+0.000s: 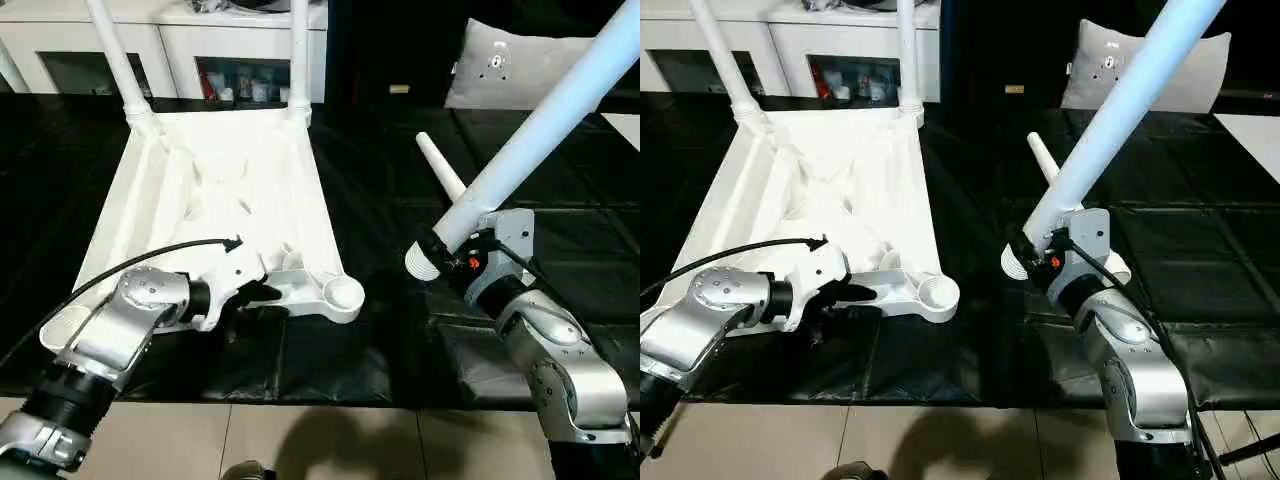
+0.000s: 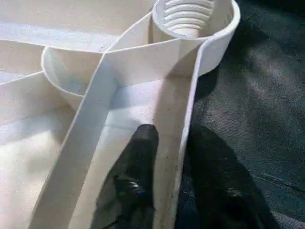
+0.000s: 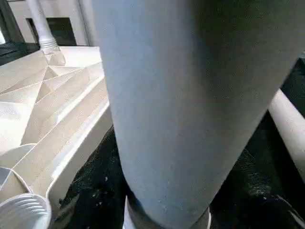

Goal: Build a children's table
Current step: Insert table leg to table base

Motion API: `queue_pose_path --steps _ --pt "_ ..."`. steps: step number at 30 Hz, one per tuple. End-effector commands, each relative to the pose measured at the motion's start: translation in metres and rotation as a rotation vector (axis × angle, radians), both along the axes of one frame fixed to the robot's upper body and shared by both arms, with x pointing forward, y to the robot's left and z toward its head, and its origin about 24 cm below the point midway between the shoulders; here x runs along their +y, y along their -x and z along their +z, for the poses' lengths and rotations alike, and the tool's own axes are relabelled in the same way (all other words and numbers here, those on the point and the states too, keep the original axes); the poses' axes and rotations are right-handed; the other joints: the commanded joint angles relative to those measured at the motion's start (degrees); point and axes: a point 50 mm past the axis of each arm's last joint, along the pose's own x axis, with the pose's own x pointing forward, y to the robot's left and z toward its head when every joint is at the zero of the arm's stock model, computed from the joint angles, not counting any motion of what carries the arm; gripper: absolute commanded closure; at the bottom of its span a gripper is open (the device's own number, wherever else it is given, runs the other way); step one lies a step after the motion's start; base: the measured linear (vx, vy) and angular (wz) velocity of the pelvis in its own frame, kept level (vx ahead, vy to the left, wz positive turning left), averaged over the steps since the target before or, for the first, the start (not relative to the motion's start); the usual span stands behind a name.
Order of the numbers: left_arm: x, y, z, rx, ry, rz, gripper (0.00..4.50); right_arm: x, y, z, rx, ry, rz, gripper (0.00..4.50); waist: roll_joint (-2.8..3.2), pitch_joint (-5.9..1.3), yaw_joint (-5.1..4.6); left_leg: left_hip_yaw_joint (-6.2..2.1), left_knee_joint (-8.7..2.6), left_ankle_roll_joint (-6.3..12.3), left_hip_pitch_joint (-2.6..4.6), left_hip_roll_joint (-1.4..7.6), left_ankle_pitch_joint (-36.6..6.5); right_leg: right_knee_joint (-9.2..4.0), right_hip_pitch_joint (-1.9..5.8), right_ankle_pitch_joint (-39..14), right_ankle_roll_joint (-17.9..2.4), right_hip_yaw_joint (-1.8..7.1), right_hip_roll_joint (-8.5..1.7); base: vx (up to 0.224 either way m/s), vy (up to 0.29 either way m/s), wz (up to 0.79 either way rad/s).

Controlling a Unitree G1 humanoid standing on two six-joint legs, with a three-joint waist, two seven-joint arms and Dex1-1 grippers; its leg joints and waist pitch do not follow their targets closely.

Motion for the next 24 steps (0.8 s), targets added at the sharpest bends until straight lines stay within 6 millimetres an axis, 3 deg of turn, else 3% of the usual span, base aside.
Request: queue_pose_path --steps 1,2,5,6,7,9,12,15,18,19,24 --pt "0.001 -0.004 0.003 -0.017 -0.018 -0.002 3.59 0.000 -0.001 0.005 -0.021 -0.017 0.007 2.62 0.46 -2.87 0.18 -1.29 -5.59 -0.70 1.12 4.50 -10.3 -4.45 2.20 -1.9 -13.6 2.56 -5.03 0.000 0.000 0.00" --pt "0.001 -0.004 0.002 -0.015 -0.023 -0.010 3.69 0.001 -0.001 0.005 -0.016 -0.025 0.011 2.62 0.96 -2.86 0.25 -1.34 -5.62 -0.93 1.17 4.49 -10.8 -4.46 2.11 -2.5 -13.7 2.58 -5.09 0.000 0.000 0.00" --pt "0.000 -0.006 0.000 -0.012 -0.028 -0.017 3.94 0.005 0.000 0.005 -0.008 -0.044 0.045 2.62 0.62 -2.82 0.20 -1.29 -5.71 -1.13 1.18 4.55 -11.7 -4.60 2.11 -3.5 -13.6 2.64 -5.10 0.000 0.000 0.00" --pt "0.000 -0.006 -0.001 -0.012 -0.028 -0.019 4.02 0.006 0.000 0.006 -0.007 -0.049 0.060 2.62 0.64 -2.85 0.22 -1.32 -5.69 -1.00 1.12 4.57 -11.4 -4.56 2.18 -3.2 -13.6 2.65 -5.15 0.000 0.000 0.00" --pt "-0.001 -0.006 -0.001 -0.013 -0.025 -0.023 4.09 0.008 0.000 0.007 -0.011 -0.043 0.083 2.62 1.02 -2.89 0.28 -1.39 -5.66 -0.89 1.10 4.61 -11.1 -4.48 2.17 -2.8 -13.7 2.63 -5.17 0.000 0.000 0.00" --pt "-0.005 -0.008 0.001 -0.020 -0.012 -0.030 4.15 0.012 -0.001 0.009 0.005 -0.040 0.127 2.62 0.74 -2.89 0.19 -1.35 -5.67 -0.73 1.05 4.60 -10.8 -4.48 2.35 -2.5 -13.9 2.58 -5.12 0.000 0.000 0.00" --pt "-0.012 -0.009 0.003 -0.040 0.000 -0.068 4.34 0.020 -0.003 0.012 0.028 -0.045 0.216 2.62 0.99 -3.12 0.23 -1.33 -5.35 -0.06 0.92 4.52 -8.0 -4.17 2.52 0.5 -14.4 2.54 -5.22 0.000 0.000 0.00" --pt "-0.026 -0.009 0.007 -0.074 0.027 -0.147 4.43 0.033 -0.005 0.013 0.062 0.012 0.396 2.62 0.65 -3.59 0.02 -1.24 -4.80 1.42 0.66 4.42 -4.1 -3.70 3.10 6.6 -15.2 2.34 -5.16 0.000 0.000 0.00" --pt "-0.037 -0.007 0.008 -0.081 0.055 -0.185 4.49 0.037 -0.010 0.009 0.096 0.069 0.487 2.62 0.61 -3.73 0.24 -0.98 -4.36 3.36 0.70 4.46 -1.6 -3.44 3.03 9.7 -16.9 2.26 -5.30 0.000 0.000 0.00" --pt "-0.040 -0.008 0.007 -0.081 0.054 -0.189 4.50 0.037 -0.013 0.008 0.099 0.089 0.497 2.62 0.26 -3.75 0.33 -0.91 -4.33 3.59 0.63 4.46 -1.7 -3.43 3.10 9.1 -17.2 2.22 -5.34 0.000 0.000 0.00" --pt "-0.044 -0.010 0.002 -0.086 0.042 -0.181 4.50 0.037 -0.024 0.008 0.109 0.142 0.536 2.62 0.23 -3.90 1.13 -0.70 -4.23 3.77 0.93 4.60 -1.6 -3.37 2.90 7.6 -17.4 2.17 -5.23 0.000 0.000 0.00"
